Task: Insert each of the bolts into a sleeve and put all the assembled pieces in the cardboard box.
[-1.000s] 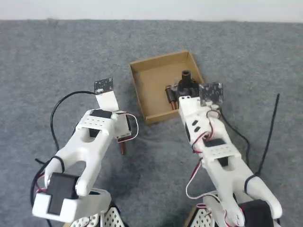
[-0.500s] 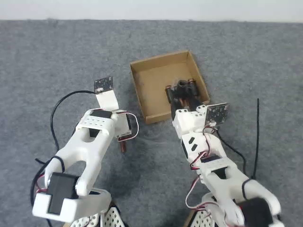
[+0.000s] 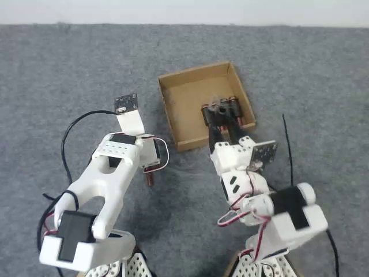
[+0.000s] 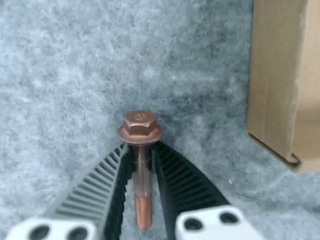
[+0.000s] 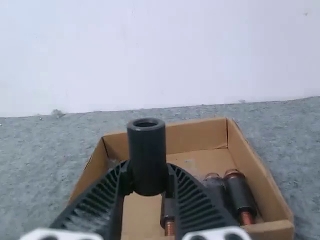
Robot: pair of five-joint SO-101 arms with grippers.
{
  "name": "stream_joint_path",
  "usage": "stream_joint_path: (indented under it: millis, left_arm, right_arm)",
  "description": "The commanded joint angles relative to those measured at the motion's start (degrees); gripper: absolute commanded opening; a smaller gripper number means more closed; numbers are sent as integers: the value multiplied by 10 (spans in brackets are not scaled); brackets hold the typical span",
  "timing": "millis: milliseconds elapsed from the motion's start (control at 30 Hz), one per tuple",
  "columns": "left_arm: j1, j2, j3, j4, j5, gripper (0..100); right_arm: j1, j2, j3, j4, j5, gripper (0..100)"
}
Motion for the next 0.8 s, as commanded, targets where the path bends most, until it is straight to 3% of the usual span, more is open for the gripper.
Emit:
stream_joint_path:
  millis: [0, 167, 633, 767]
  left_arm:
    - [-4, -39, -1, -15, -5, 12]
    - [-4, -39, -1, -14, -5, 12]
    - [8, -47, -9, -31, -5, 12]
    - [-6, -93, -48, 19, -5, 12]
  right_arm:
    - [-2, 20, 25, -95, -4, 6]
    - [-5, 35, 87, -151, 29, 6]
    - [-11, 36, 85, -114, 30, 6]
    - [-10, 36, 85, -112, 30, 6]
